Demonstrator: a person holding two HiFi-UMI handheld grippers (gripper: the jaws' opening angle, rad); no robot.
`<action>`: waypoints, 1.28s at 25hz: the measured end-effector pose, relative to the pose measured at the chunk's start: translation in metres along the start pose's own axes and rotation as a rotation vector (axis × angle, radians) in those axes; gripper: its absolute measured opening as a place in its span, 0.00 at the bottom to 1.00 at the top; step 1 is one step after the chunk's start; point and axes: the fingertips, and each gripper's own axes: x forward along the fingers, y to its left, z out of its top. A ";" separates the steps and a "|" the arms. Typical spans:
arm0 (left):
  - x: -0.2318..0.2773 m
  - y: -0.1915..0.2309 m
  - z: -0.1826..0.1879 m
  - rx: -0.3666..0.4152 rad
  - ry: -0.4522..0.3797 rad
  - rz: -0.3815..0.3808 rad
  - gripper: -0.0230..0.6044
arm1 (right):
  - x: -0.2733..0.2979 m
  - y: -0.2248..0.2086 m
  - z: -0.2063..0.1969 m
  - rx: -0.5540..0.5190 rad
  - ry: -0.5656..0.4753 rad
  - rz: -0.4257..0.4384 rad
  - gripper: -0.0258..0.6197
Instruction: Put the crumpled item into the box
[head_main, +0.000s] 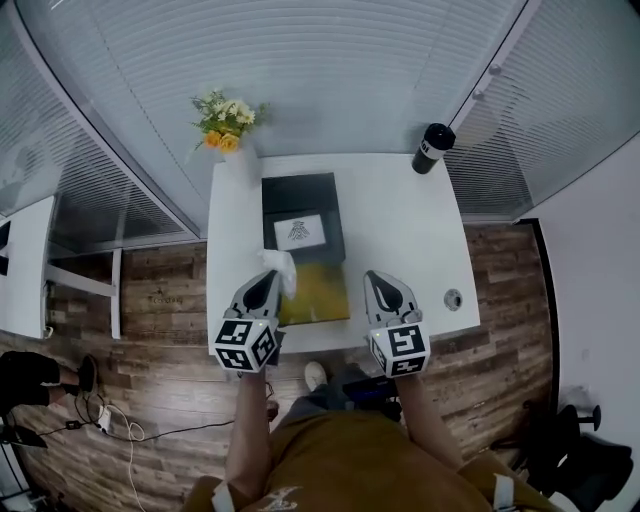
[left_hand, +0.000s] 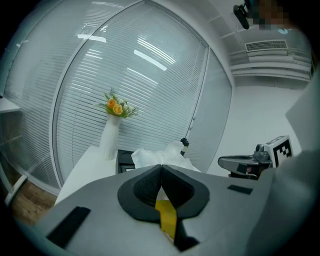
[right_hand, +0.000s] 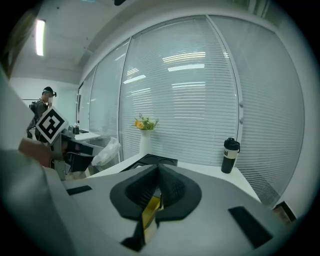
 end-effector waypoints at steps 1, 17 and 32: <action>-0.002 -0.003 0.001 0.002 -0.003 -0.005 0.08 | -0.003 0.000 0.002 0.000 -0.006 -0.004 0.06; -0.017 -0.024 0.021 0.041 -0.063 -0.010 0.08 | -0.010 0.015 0.004 -0.016 -0.046 0.049 0.06; 0.005 -0.014 -0.017 -0.001 0.032 0.002 0.08 | 0.003 0.009 -0.029 0.011 0.025 0.075 0.06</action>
